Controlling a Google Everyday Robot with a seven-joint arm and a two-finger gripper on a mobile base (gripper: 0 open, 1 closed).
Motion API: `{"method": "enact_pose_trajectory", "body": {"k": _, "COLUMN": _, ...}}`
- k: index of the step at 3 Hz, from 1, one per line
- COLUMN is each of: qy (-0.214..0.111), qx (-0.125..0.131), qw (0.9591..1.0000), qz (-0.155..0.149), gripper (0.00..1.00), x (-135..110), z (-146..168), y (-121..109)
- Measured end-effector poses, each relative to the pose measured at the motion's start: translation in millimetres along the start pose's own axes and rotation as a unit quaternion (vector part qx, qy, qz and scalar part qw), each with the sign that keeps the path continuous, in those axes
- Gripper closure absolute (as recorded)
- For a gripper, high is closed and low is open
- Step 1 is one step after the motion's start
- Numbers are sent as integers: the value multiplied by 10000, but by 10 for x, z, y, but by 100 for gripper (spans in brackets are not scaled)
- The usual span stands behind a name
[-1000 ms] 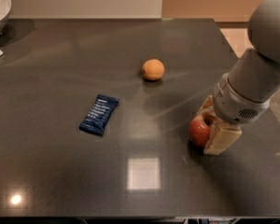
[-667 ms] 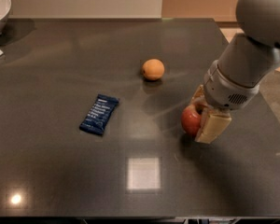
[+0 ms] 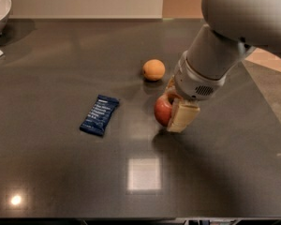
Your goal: Move apple near rxbar blueberry
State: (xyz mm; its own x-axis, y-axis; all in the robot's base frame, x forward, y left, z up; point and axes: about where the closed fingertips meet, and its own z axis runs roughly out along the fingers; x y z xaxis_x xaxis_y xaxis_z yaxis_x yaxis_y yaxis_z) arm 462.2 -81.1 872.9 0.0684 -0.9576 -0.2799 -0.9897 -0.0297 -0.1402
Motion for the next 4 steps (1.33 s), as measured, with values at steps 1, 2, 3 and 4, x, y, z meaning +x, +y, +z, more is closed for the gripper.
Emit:
{"method": "enact_pose_trajectory", "body": {"k": 1, "qy": -215, "qx": 134, "qw": 9993, "qz": -270, "gripper": 100, "x": -352, "z": 164, "y": -57}}
{"method": "enact_pose_trajectory", "body": {"k": 2, "qy": -413, "qx": 217, "qw": 9975, "qz": -537, "gripper": 100, "x": -649, "z": 270, "y": -109}}
{"method": "enact_pose_trajectory", "body": {"k": 3, "qy": -545, "qx": 278, "qw": 9955, "qz": -729, "gripper": 100, "x": -852, "z": 331, "y": -144}}
{"method": "enact_pose_trajectory", "body": {"k": 4, "qy": -548, "qx": 209, "qw": 9941, "qz": -918, "gripper": 100, "x": -992, "z": 492, "y": -159}}
